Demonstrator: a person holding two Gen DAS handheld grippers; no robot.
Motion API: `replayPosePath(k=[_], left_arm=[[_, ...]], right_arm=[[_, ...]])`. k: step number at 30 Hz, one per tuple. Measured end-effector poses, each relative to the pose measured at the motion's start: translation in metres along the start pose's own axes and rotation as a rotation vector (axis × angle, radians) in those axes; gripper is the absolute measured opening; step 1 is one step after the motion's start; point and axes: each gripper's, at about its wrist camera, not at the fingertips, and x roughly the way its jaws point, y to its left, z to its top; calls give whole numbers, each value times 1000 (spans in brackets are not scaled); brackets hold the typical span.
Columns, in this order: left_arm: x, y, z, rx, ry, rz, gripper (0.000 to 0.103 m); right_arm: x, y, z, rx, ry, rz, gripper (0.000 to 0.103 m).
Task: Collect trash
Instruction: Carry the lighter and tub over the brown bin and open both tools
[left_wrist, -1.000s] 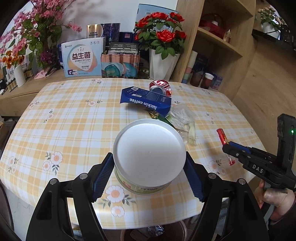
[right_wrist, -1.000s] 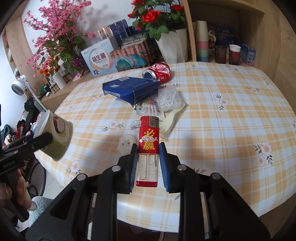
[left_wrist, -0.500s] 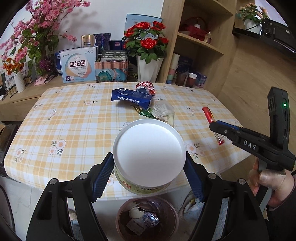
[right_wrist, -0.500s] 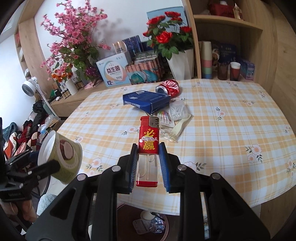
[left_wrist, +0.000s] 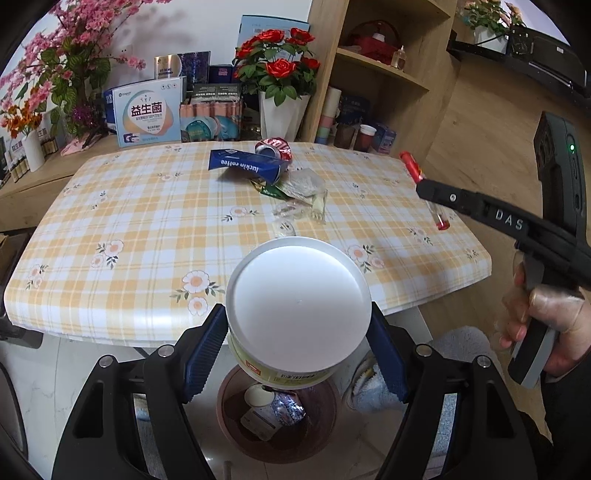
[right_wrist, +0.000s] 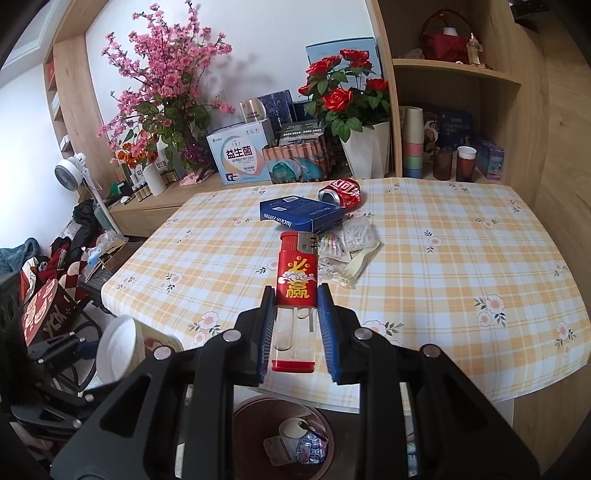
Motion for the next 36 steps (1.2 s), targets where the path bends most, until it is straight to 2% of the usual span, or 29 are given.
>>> replayPosePath(k=[2, 4, 6, 11, 15, 17, 22, 30, 36], left_arm=[[2, -2, -3, 0, 22, -23, 74], [1, -6, -5, 14, 25, -26, 83], [-6, -6, -4, 18, -3, -14, 90], [-22, 12, 5, -41, -61, 40, 94], [-38, 34, 11, -114, -95, 19, 96], [-47, 44, 13, -139, -111, 38, 96], [-66, 63, 15, -164, -170, 152, 97], [-78, 84, 13, -189, -186, 237, 97], [-77, 87, 9, -192, -181, 241, 97]], right_arm=[[-2, 0, -1, -2, 3, 1, 26], [-3, 0, -1, -4, 4, 2, 26], [-6, 2, -2, -7, 3, 3, 26], [-10, 5, -7, -34, 18, 4, 26], [-11, 6, -15, -47, 46, 12, 26], [-12, 6, -20, -55, 62, 18, 26], [-11, 10, -33, -73, 105, 28, 26], [-2, 32, -53, -125, 182, 68, 27], [5, 50, -60, -164, 213, 108, 27]])
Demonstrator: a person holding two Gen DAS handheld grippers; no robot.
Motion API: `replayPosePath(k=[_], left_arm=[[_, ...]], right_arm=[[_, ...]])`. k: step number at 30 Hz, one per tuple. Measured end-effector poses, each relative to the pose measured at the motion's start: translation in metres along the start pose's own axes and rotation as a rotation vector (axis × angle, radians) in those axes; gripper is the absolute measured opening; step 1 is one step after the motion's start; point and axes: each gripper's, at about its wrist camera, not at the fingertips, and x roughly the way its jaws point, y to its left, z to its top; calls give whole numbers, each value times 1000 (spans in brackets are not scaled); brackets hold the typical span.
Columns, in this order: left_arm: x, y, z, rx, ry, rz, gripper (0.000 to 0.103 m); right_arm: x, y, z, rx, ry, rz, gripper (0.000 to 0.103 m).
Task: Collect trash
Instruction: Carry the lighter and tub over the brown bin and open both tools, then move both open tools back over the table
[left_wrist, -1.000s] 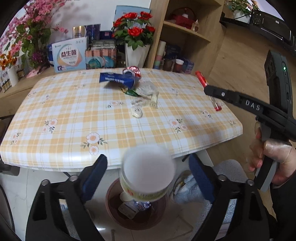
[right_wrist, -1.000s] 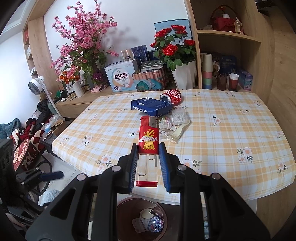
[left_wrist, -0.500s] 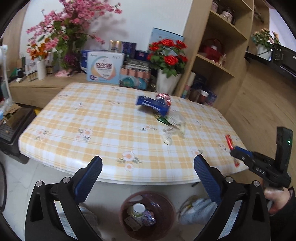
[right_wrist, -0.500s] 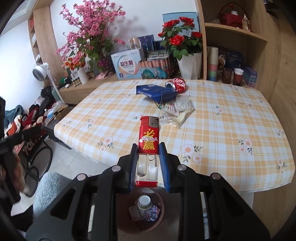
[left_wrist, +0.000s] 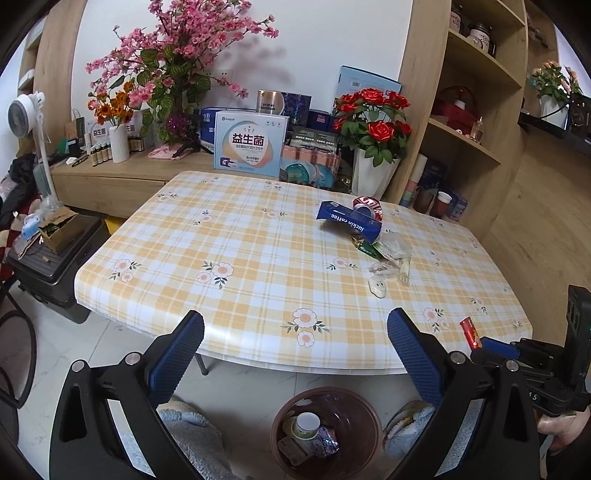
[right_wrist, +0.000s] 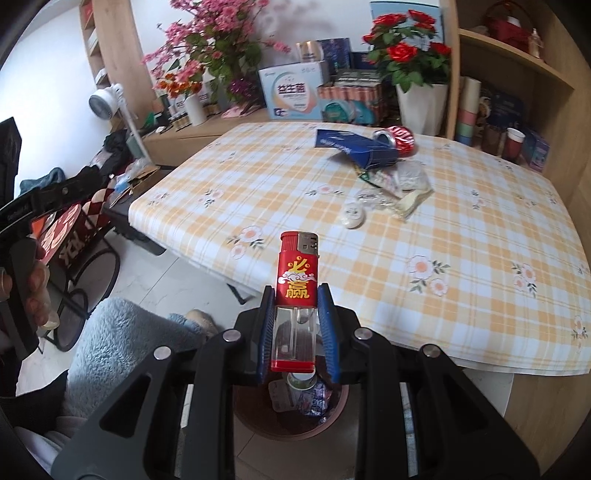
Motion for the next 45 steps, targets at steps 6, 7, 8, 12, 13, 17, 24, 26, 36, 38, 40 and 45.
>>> replayPosePath(k=[6, 7, 8, 12, 13, 17, 24, 26, 36, 38, 40, 45], left_arm=[[3, 3, -2, -11, 8, 2, 97], [3, 4, -3, -14, 10, 2, 97], [4, 5, -3, -16, 11, 2, 97], [6, 4, -5, -9, 14, 8, 97], [7, 4, -5, -8, 15, 8, 97], [8, 3, -6, -6, 16, 8, 97], [20, -2, -4, 27, 18, 34, 97], [25, -3, -2, 34, 15, 35, 97], [58, -13, 18, 43, 25, 51, 97], [63, -18, 22, 62, 26, 50, 97], [70, -23, 24, 71, 32, 43, 97], [88, -33, 31, 92, 44, 29, 97]], right_arm=[[4, 10, 2, -4, 7, 45, 38], [3, 10, 3, 1, -3, 50, 44], [1, 11, 5, 4, -15, 47, 59], [-8, 5, 13, 23, -78, 5, 92], [-11, 1, 15, 34, -101, -22, 95], [-18, -20, 22, 77, -137, -122, 97], [-12, -53, 28, 93, -123, -225, 97], [-7, -61, 30, 90, -110, -234, 97], [30, -82, 48, 75, -57, -185, 97], [35, -84, 51, 63, -43, -182, 97], [40, -86, 54, 51, -37, -180, 97], [50, -95, 60, 39, -29, -174, 97]])
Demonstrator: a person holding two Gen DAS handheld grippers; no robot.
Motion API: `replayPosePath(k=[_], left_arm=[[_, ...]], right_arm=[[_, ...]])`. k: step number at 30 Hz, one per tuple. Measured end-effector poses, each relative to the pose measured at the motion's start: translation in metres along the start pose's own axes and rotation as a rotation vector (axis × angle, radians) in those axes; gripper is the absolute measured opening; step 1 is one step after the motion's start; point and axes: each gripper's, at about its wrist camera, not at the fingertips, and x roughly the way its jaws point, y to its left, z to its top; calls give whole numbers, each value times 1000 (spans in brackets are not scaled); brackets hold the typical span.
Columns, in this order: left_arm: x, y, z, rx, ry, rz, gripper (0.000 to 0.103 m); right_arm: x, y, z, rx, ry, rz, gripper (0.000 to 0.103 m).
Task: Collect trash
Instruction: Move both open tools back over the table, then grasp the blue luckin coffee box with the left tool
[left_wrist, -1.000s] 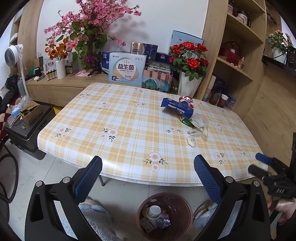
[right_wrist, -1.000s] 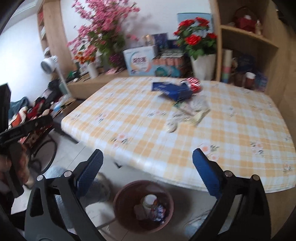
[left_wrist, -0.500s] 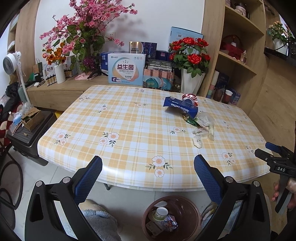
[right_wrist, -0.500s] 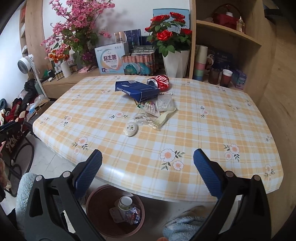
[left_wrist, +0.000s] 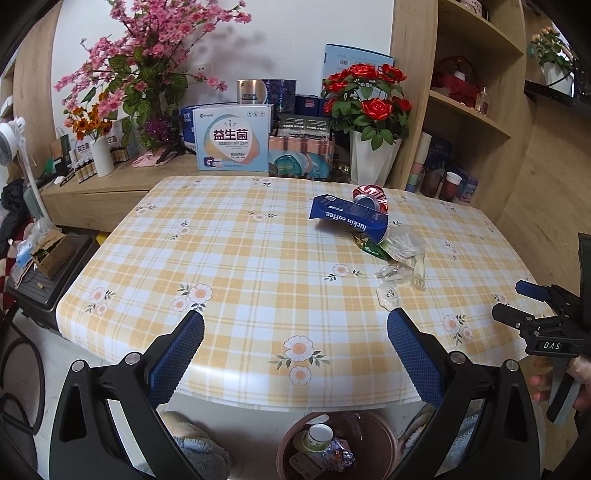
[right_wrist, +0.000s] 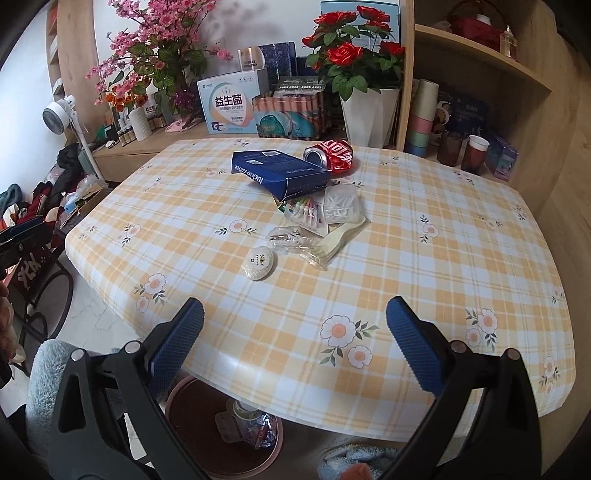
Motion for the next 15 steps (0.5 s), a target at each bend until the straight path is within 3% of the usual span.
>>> replayPosePath(k=[8, 15], left_arm=[[36, -8, 15, -11, 42, -41, 97], [76, -19, 28, -1, 90, -67, 97]], right_arm=[[20, -10, 8, -23, -5, -7, 97], [45, -28, 21, -2, 45, -1, 97]])
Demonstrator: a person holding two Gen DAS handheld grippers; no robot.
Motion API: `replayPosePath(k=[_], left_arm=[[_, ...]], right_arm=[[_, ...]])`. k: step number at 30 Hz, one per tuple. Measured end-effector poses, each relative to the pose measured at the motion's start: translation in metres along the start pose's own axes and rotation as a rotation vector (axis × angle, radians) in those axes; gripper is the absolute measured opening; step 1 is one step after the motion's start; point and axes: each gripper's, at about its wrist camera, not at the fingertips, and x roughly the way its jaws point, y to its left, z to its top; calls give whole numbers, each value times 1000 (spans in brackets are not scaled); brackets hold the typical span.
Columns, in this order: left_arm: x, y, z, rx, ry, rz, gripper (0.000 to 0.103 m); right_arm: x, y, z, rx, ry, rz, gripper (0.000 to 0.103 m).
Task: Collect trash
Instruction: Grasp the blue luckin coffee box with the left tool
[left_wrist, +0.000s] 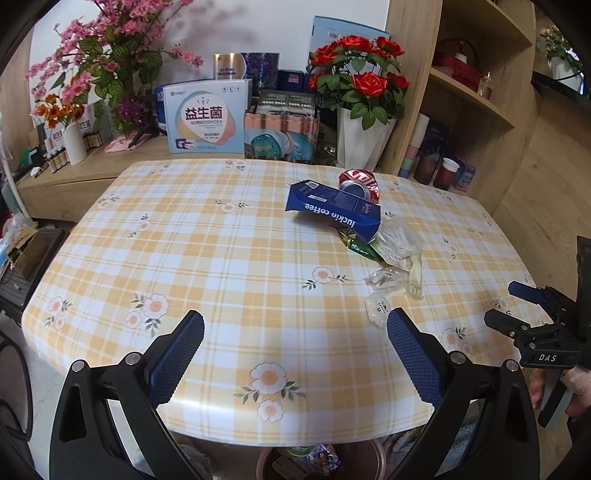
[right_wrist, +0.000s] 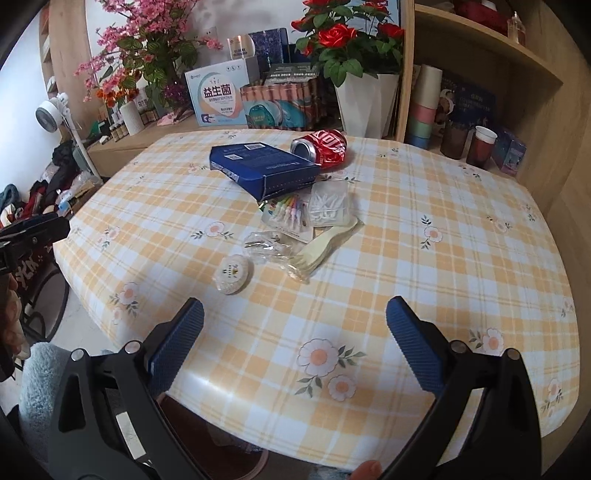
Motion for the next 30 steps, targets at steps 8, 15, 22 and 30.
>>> replayPosePath(k=[8, 15, 22, 30], left_arm=[[50, -9, 26, -41, 52, -65, 97], [81, -15, 47, -51, 76, -92, 97], [103, -14, 60, -63, 101, -95, 97], [124, 2, 62, -154, 127, -102, 94]], right_arm=[[31, -21, 15, -1, 43, -32, 97], [54, -40, 23, 30, 60, -69, 97], [71, -55, 27, 55, 65, -80, 97], [85, -65, 30, 81, 56, -77, 97]])
